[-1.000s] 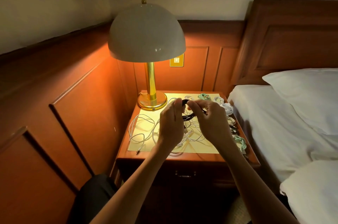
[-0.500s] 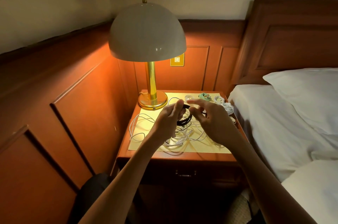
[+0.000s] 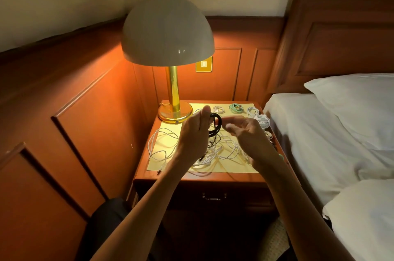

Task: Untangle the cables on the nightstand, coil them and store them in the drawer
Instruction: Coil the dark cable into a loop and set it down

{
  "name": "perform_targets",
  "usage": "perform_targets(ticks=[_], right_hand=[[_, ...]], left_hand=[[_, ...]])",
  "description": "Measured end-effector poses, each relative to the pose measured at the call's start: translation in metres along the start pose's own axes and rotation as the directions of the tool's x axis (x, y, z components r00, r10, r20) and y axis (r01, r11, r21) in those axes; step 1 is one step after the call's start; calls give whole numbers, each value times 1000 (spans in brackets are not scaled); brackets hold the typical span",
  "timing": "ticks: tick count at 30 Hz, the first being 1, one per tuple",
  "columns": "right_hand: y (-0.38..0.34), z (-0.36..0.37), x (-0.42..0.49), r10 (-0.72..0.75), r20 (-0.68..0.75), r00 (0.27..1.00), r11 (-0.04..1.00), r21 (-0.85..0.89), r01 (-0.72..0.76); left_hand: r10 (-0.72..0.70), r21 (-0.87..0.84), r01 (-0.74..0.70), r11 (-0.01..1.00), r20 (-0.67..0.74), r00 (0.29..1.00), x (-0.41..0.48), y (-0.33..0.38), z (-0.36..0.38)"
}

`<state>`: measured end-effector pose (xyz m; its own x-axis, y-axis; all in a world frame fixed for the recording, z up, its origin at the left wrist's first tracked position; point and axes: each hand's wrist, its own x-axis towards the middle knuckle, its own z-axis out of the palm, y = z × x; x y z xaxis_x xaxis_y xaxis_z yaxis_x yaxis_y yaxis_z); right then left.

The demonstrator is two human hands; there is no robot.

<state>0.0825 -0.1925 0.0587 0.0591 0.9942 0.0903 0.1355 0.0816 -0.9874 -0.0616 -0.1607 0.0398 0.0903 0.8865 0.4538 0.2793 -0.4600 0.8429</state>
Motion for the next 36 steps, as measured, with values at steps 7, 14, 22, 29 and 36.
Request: perform_targets(ticks=[7, 14, 22, 29, 36], right_hand=[[3, -3, 4, 169, -2, 986, 985, 31, -169], [-3, -1, 12, 198, 23, 980, 973, 118, -199], [4, -13, 7, -103, 108, 989, 903, -407, 139], [25, -9, 7, -528, 136, 838, 511, -737, 442], [31, -10, 5, -809, 334, 484, 154, -675, 722]], left_hand=[[144, 161, -161, 974, 112, 983, 1, -8, 3], [119, 87, -135, 987, 169, 978, 7, -3, 8], [-35, 88, 10, 996, 295, 955, 2, -21, 3], [-206, -37, 234, 972, 355, 912, -7, -40, 8], [-135, -162, 205, 965, 362, 922, 5, -16, -10]])
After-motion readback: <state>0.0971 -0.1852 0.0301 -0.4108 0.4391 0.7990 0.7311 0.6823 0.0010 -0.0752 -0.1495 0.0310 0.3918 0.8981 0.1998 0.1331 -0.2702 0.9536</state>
